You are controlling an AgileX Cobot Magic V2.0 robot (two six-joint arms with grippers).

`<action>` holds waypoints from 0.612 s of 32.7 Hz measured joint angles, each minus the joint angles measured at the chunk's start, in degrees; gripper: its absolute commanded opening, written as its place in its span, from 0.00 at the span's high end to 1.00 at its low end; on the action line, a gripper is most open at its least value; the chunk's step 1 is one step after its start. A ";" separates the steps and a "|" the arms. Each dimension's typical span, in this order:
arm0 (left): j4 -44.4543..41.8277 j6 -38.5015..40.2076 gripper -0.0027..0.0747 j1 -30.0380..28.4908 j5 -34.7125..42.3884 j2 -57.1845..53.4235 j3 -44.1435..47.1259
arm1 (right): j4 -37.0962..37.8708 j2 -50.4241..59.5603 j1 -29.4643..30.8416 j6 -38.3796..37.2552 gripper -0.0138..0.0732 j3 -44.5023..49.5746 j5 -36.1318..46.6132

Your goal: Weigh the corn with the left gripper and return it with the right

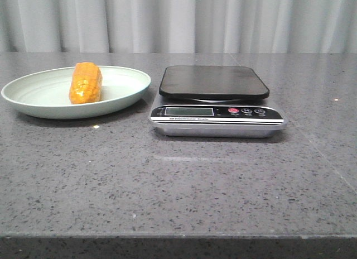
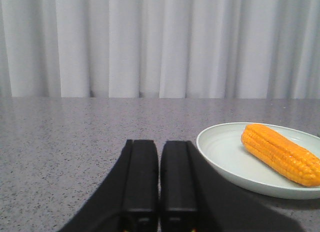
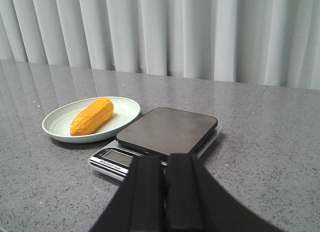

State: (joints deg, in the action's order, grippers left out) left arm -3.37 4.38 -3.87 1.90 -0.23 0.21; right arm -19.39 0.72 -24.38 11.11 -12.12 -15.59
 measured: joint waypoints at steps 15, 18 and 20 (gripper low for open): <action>0.00 -0.02 0.79 0.00 0.00 0.00 0.00 | 5.43 0.00 16.09 0.00 0.66 8.74 5.47; 0.00 -0.02 0.79 0.00 0.00 0.00 0.00 | 7.74 0.00 19.67 0.00 0.66 11.27 7.37; 0.00 -0.02 0.79 0.00 0.00 0.00 0.00 | 9.55 0.00 20.90 -0.52 0.66 12.78 9.25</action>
State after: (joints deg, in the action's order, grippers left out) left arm -3.37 4.36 -3.87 1.90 -0.23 0.21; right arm -9.84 0.72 -3.48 10.60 0.66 -6.34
